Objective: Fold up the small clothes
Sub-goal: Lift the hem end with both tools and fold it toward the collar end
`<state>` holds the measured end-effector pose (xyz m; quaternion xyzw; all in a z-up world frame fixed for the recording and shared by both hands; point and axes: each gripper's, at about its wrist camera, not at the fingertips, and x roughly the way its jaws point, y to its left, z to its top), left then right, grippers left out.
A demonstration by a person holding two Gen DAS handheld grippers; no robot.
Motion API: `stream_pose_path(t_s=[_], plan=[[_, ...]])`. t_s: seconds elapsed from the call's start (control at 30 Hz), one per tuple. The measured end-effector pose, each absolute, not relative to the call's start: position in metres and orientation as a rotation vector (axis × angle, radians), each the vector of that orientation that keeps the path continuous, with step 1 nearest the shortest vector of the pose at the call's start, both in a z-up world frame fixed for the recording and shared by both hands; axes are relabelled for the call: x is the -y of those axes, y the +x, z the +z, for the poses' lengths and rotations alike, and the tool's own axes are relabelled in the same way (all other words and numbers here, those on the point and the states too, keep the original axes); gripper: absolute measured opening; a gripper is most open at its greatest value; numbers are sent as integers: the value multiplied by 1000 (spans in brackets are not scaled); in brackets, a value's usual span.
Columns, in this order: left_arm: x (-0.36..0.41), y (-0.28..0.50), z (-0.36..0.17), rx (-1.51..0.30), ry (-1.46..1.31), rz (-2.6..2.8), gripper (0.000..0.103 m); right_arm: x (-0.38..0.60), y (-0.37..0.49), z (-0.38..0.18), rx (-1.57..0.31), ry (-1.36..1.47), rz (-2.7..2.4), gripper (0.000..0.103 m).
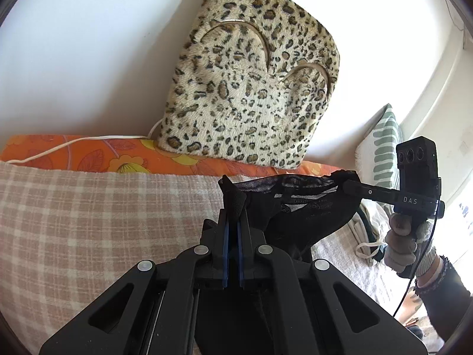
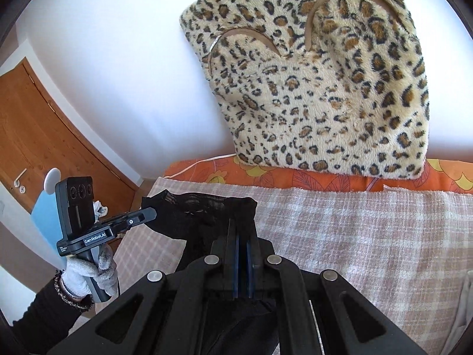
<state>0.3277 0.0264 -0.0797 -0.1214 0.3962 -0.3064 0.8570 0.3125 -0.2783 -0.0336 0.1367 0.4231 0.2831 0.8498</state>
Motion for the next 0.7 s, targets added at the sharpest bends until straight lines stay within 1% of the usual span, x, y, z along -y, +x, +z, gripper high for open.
stream_pose_path(t_s=[0.2, 0.37, 0.7], plan=[[-34, 273, -69, -819, -225, -653, 3, 267, 263, -21, -887, 251, 608, 1], [-46, 229, -78, -826, -230, -661, 3, 258, 214, -21, -892, 232, 624, 1], [-47, 165, -106, -861, -142, -680, 3, 263, 130, -62, -901, 178, 602, 2]])
